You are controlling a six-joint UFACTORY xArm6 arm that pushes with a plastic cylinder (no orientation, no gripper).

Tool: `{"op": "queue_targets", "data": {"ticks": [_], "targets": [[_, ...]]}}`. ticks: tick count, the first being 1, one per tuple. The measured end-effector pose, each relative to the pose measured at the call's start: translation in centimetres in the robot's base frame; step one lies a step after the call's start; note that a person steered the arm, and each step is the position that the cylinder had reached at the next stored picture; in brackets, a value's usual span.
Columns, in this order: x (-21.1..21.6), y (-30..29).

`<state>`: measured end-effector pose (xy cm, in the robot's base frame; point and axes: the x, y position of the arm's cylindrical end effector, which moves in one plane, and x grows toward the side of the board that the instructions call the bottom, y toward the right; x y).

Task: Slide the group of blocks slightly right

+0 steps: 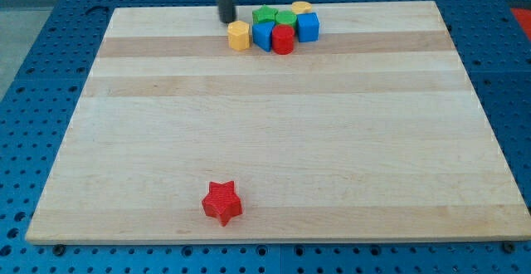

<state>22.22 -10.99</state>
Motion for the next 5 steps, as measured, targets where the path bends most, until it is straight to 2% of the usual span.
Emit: {"op": "queue_targets", "data": {"ticks": [2,5], "targets": [[1.9,-1.2],[-3.0,7.6]]}}
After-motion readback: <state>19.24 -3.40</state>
